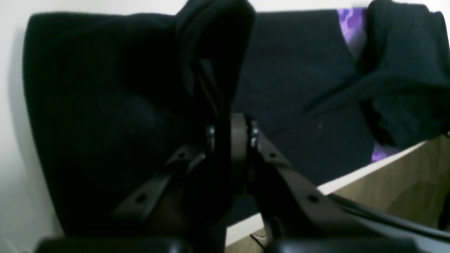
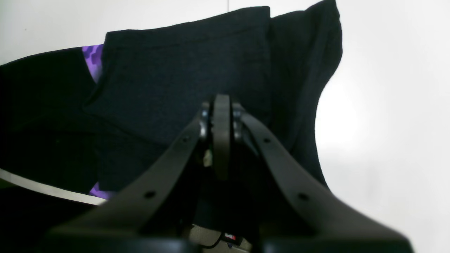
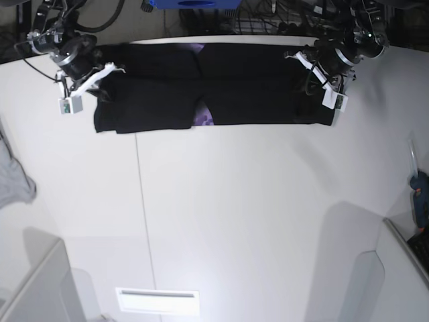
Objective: Fold the T-shirt properly
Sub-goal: 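Fold the strip end with the left gripper toward the right gripper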
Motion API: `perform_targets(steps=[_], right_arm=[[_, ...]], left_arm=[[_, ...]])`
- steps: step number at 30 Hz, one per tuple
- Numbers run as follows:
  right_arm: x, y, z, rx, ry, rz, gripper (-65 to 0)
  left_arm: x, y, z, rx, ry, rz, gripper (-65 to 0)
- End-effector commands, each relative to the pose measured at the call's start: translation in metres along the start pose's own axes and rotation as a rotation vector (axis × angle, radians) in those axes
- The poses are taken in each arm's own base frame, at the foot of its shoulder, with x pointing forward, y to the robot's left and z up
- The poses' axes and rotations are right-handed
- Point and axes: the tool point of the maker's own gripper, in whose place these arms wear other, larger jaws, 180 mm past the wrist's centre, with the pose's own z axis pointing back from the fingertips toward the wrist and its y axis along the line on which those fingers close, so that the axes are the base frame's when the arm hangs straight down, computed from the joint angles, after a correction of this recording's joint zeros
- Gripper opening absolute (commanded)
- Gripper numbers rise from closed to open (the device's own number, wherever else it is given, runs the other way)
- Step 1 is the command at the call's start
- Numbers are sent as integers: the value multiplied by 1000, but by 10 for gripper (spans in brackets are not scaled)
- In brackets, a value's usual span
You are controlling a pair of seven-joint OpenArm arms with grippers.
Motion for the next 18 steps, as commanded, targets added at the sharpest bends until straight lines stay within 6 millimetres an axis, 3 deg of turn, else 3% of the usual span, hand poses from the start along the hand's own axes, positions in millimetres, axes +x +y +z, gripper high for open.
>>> perform_targets(steps=[1, 18], right_arm=[[9, 0, 3, 1, -34, 11, -650], [7, -1, 4, 1, -30, 10, -650]], left_arm=[[8, -11, 0, -35, -30, -15, -650], [20, -67, -31, -178, -15, -28, -650]])
